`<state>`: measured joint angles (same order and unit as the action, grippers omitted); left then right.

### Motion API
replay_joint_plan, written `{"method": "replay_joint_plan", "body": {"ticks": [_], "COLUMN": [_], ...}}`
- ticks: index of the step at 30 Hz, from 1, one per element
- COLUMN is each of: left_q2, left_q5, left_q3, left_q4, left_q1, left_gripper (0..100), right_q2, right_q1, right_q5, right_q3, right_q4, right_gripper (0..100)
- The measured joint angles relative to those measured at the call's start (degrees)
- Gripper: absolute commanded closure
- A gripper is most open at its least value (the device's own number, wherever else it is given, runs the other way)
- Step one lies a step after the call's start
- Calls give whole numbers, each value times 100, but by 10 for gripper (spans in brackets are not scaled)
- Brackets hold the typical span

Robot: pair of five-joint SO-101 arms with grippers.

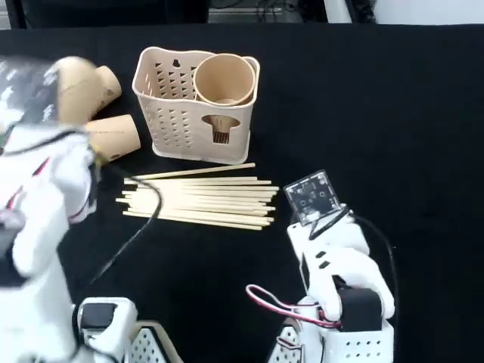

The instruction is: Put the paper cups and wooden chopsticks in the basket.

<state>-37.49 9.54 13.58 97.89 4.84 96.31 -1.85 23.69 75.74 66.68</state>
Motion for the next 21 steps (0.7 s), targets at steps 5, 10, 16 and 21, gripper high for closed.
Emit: {"method": "replay_joint_plan", "body": {"ticks": [5,10,16,21], "left_q2": [1741,2479,2620,3358], "left_q5": [158,897,1785,2101], "left_q3": [1899,2690,3024,3033], "left_q4": [264,273,167,-9], "left_q1": [-440,-1284,-2295,-2374], "left_gripper": [973,972,972,972], "right_q2": [0,0,0,0], "right_q1": [79,88,88,88], "right_q5": [-18,-18,-18,-18], "right_q3": [0,0,0,0], "right_q4": [0,0,0,0], "right_gripper": [963,963,963,963]}}
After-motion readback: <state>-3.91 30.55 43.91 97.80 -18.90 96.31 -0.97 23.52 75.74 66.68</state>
